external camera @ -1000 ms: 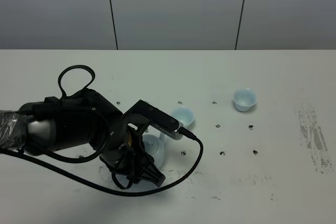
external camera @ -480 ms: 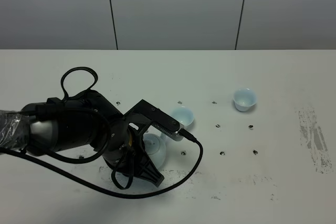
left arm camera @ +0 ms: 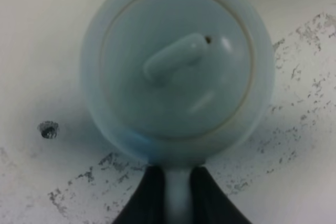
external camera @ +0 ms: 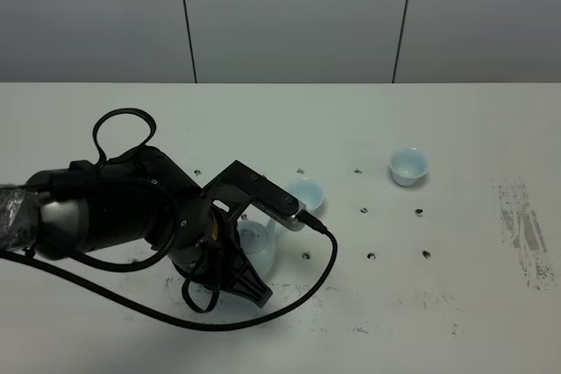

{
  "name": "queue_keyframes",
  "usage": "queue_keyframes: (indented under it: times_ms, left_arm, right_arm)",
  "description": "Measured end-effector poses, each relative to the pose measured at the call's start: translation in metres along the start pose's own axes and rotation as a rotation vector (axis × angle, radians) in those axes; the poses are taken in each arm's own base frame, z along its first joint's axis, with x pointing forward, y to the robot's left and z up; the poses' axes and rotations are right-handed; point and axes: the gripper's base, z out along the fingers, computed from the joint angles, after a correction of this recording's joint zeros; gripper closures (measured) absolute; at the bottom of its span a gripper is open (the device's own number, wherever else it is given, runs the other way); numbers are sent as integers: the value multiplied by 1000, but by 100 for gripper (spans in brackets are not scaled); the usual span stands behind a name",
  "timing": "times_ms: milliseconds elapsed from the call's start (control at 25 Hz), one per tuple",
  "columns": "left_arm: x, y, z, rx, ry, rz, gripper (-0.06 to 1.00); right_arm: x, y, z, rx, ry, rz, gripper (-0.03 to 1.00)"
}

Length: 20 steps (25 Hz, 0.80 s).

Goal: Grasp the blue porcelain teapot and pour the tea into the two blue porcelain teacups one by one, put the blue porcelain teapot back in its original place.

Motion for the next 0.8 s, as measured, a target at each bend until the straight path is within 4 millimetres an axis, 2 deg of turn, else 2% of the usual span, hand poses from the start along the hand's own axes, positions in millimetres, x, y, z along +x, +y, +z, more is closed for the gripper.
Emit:
queue_keyframes:
  times_ms: [400,800]
  left_arm:
    - [-3,0,-4,2,-45,0,80]
    - [-9,-2,-43,5,-241,46,84]
  right_arm:
    - [0,0,0,0,0,0,75]
    - [0,0,0,0,0,0,75]
